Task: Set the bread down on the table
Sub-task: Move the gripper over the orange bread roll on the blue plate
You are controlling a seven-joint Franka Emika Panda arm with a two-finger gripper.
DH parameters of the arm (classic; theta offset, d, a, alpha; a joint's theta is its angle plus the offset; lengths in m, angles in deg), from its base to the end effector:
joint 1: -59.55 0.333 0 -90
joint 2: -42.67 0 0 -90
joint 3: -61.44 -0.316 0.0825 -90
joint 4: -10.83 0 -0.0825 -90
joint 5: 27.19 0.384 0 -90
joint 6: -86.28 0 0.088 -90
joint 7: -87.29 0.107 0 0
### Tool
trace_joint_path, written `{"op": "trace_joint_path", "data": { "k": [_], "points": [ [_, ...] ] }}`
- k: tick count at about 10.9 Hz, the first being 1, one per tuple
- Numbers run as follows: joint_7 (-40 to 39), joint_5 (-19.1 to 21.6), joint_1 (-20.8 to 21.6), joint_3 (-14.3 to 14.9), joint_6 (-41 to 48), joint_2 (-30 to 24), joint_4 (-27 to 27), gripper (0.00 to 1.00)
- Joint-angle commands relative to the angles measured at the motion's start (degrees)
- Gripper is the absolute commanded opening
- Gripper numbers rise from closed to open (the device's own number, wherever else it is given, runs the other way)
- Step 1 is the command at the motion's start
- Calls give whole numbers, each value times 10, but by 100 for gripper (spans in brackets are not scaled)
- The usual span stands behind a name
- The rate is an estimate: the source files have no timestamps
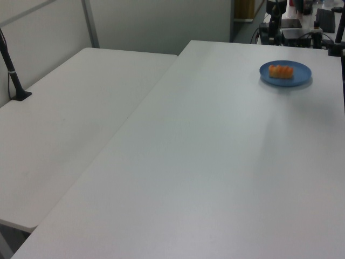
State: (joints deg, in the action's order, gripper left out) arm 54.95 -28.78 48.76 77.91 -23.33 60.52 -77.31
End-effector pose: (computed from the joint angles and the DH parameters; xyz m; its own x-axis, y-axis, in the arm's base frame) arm 0.5958 -0.2842 0.4883 0.9936 0.1133 0.0017 0.1120 -0.9844 0.1355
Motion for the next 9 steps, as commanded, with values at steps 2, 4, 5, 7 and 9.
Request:
{"op": "trace_joint_path", "data": {
  "k": [2, 4, 5, 7, 9],
  "points": [
    [-36, 6, -17, 8, -47, 26, -43, 100],
    [-41, 5, -24, 8, -72, 41, -62, 100],
    [-42, 5, -25, 8, -100, 44, -82, 100],
    [-47, -3, -36, 8, -139, 55, -107, 100],
    [-63, -3, -52, 8, -164, 68, -113, 100]
  ]
}}
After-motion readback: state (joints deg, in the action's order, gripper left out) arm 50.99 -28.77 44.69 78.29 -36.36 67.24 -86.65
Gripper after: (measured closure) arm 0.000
